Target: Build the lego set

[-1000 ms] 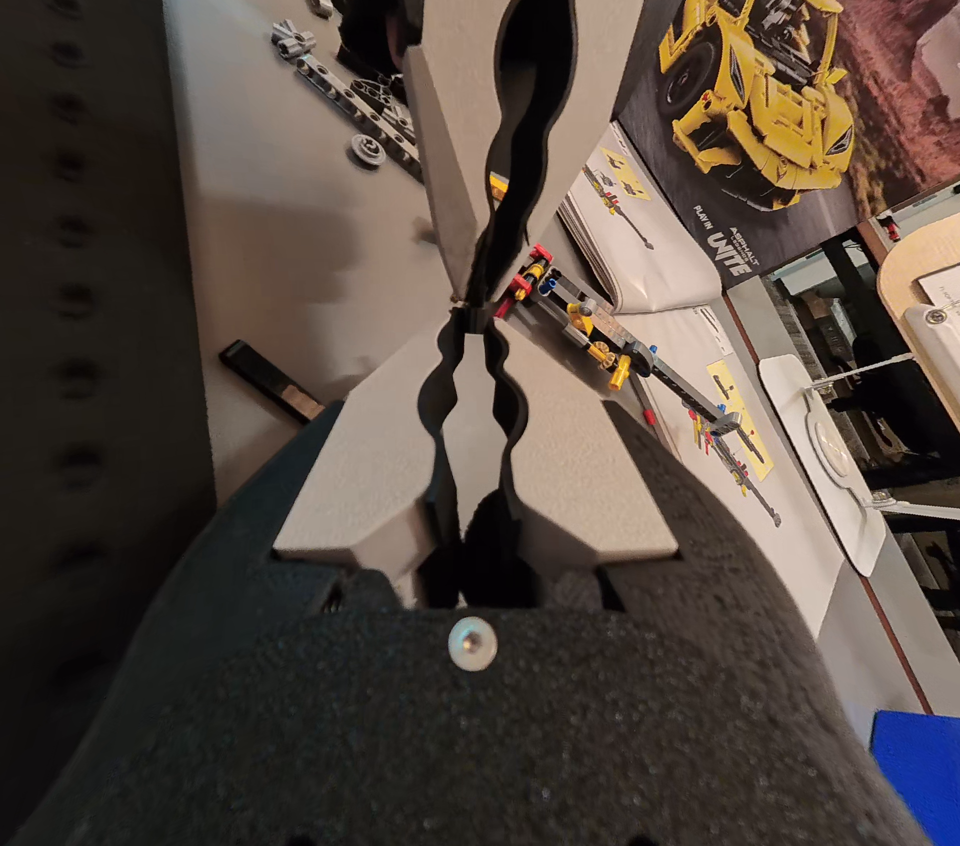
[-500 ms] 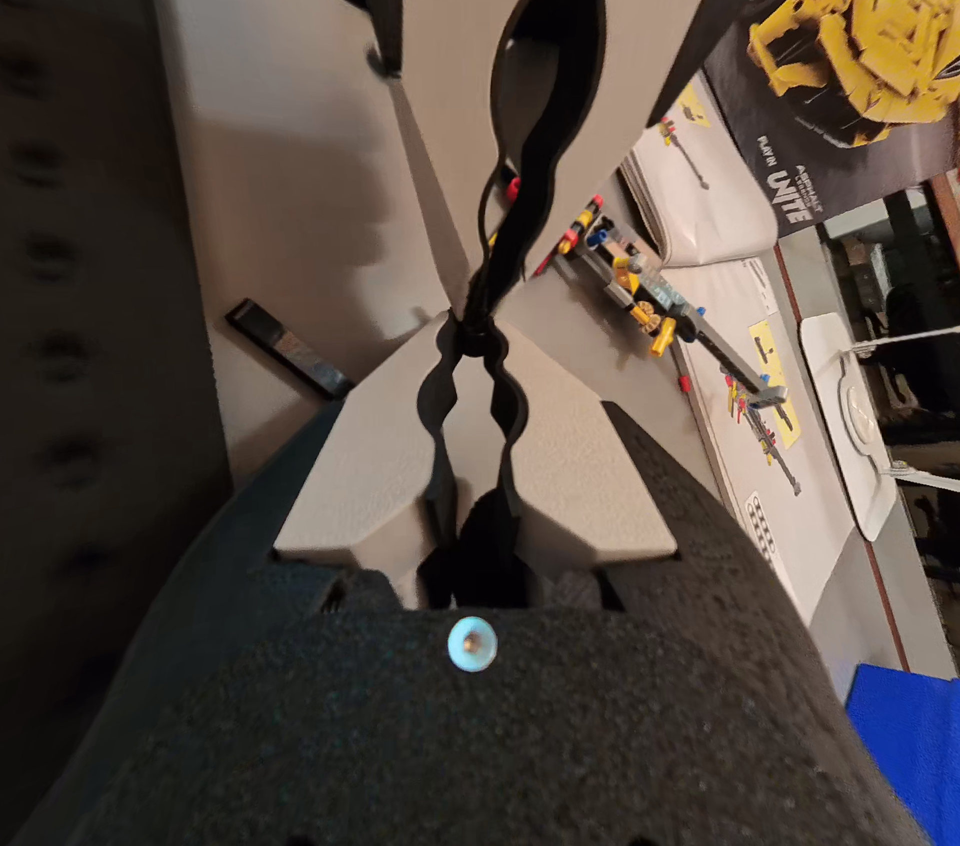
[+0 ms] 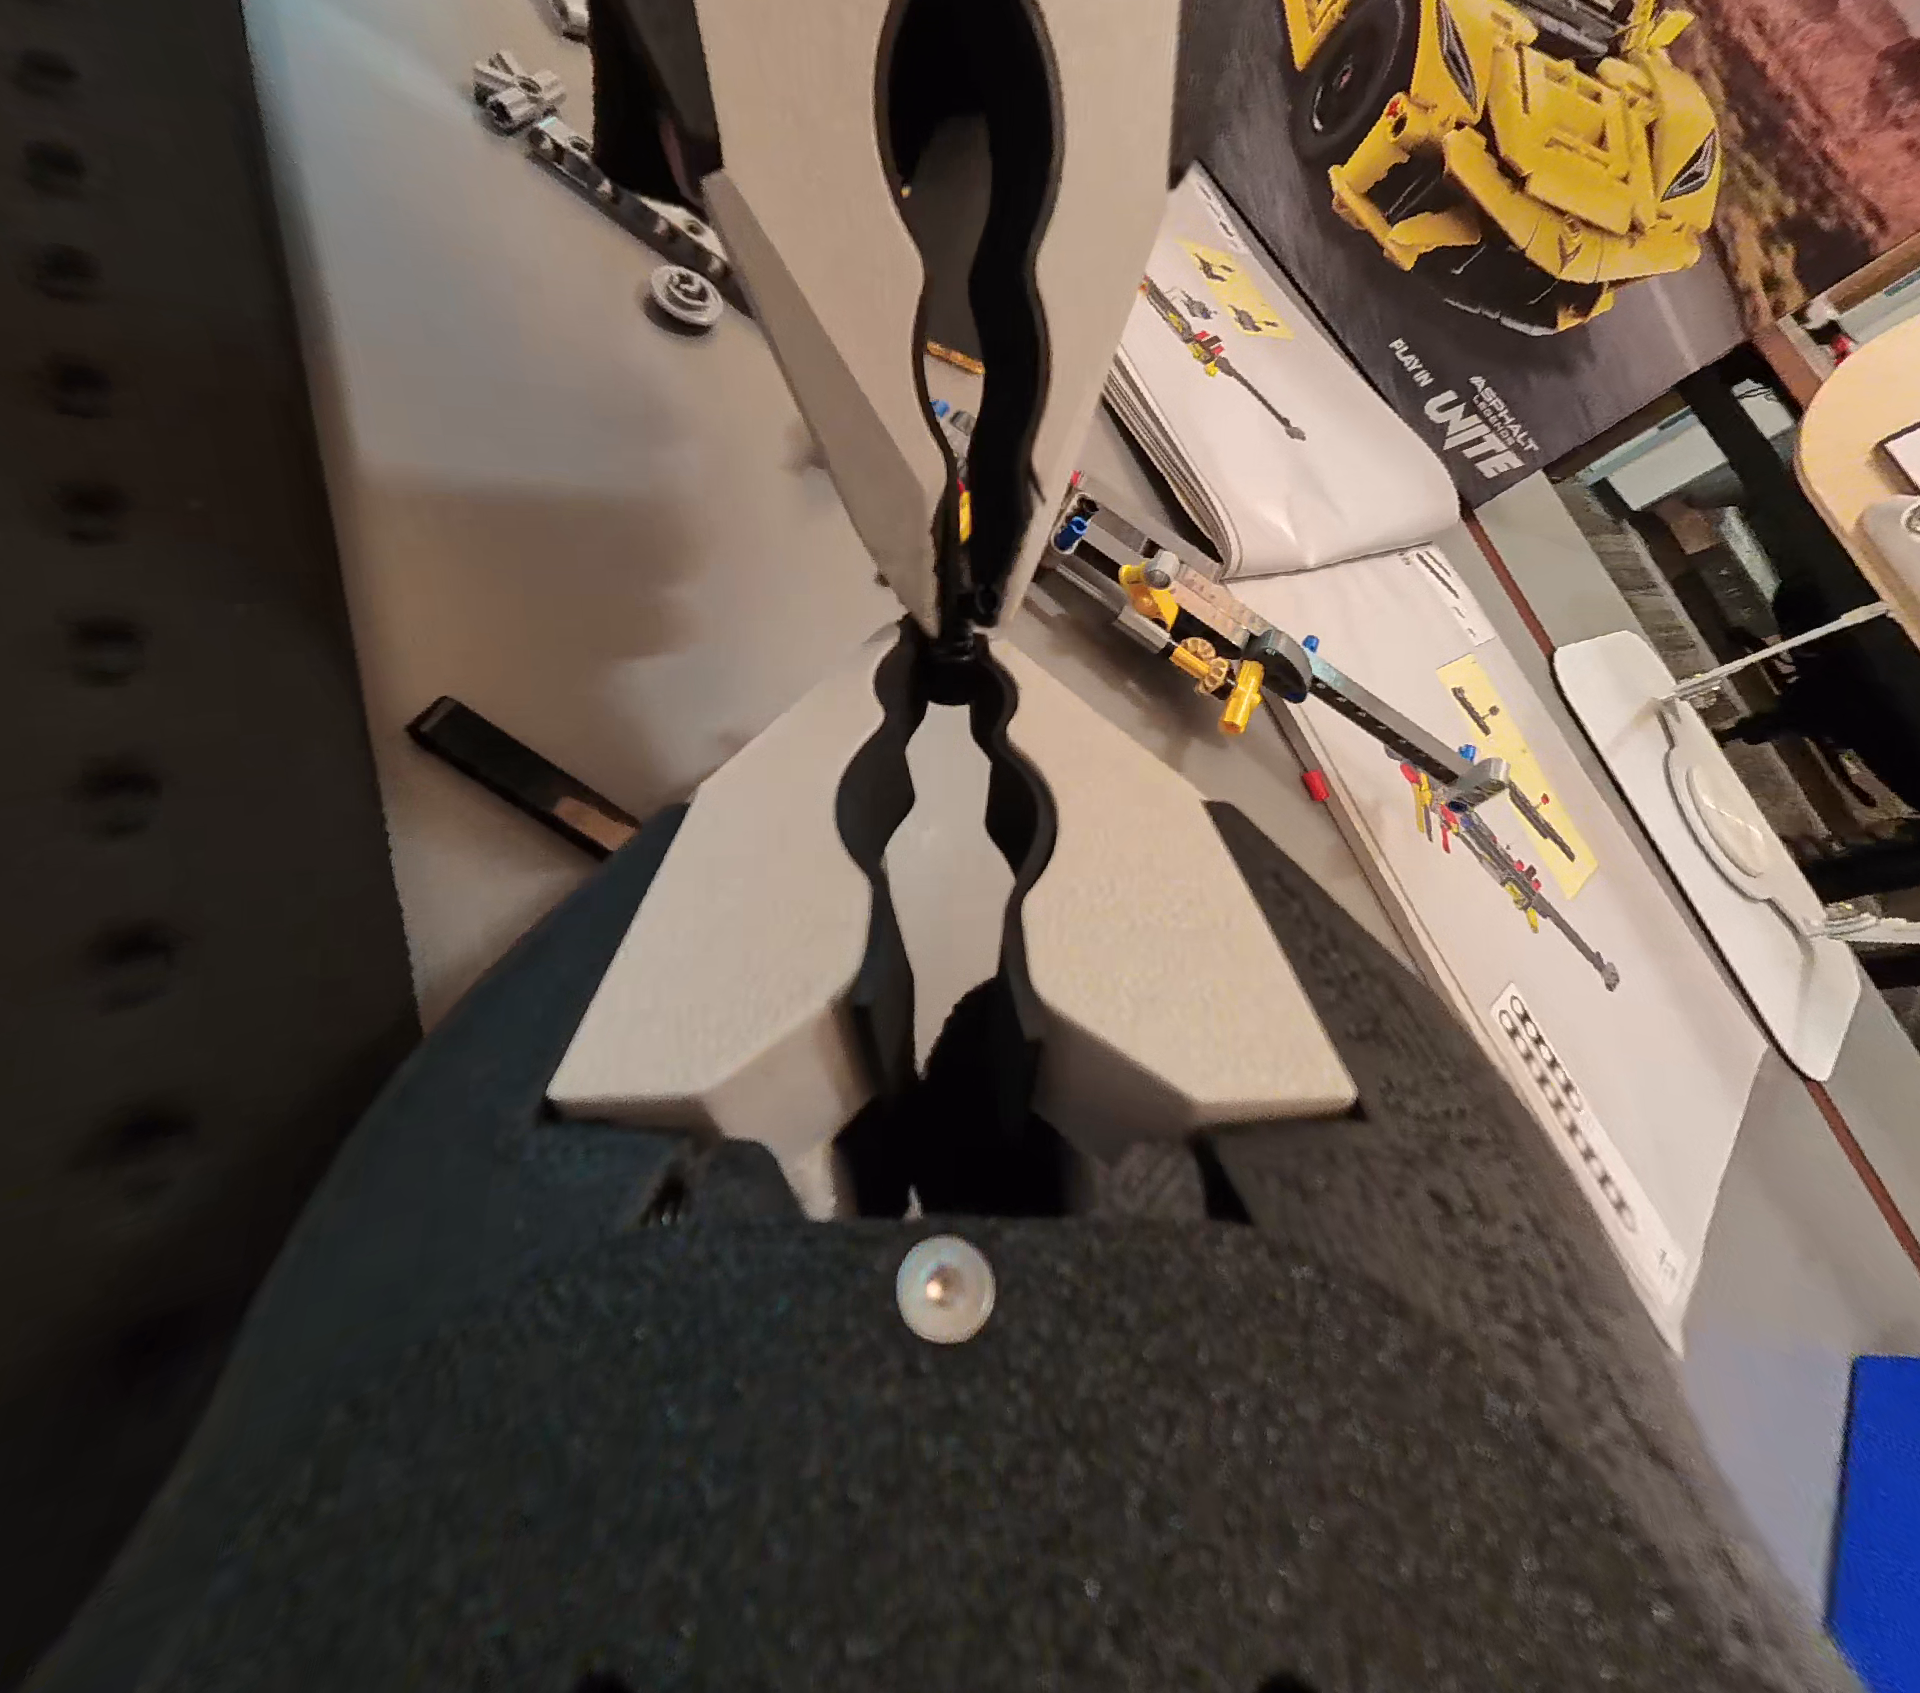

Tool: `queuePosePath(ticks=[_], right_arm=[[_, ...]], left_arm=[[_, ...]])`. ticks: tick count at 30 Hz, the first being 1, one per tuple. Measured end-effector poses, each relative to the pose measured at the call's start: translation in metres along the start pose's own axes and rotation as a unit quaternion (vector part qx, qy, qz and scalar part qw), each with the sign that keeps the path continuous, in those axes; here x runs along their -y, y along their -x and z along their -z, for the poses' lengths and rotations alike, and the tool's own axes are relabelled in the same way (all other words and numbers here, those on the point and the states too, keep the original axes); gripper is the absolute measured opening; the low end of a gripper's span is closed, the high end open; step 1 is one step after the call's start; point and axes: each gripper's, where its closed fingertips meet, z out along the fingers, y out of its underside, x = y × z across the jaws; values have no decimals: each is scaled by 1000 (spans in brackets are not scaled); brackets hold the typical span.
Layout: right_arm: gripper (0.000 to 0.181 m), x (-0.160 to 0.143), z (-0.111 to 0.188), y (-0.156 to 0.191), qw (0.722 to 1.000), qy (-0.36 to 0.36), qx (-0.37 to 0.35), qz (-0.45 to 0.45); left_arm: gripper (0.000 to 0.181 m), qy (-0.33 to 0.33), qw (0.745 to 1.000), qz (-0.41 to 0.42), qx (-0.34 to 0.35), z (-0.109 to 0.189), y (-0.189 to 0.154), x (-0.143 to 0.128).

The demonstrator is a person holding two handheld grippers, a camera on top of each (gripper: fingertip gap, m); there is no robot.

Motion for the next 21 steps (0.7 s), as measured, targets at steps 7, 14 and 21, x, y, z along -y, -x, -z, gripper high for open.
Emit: queuePosePath(ticks=[7,14,21], right_arm=[[7,9,6,-3,998,-37,16,-49],[7,44,32,-22,961,-169,58,-211],[7,67,40,-24,920,-223,93,-308]], left_arm=[[4,-36,999,19,-7,6,3,10],[4,-207,973,98,-14,30,16,55],[3,-334,910,228,-93,45,19,80]])
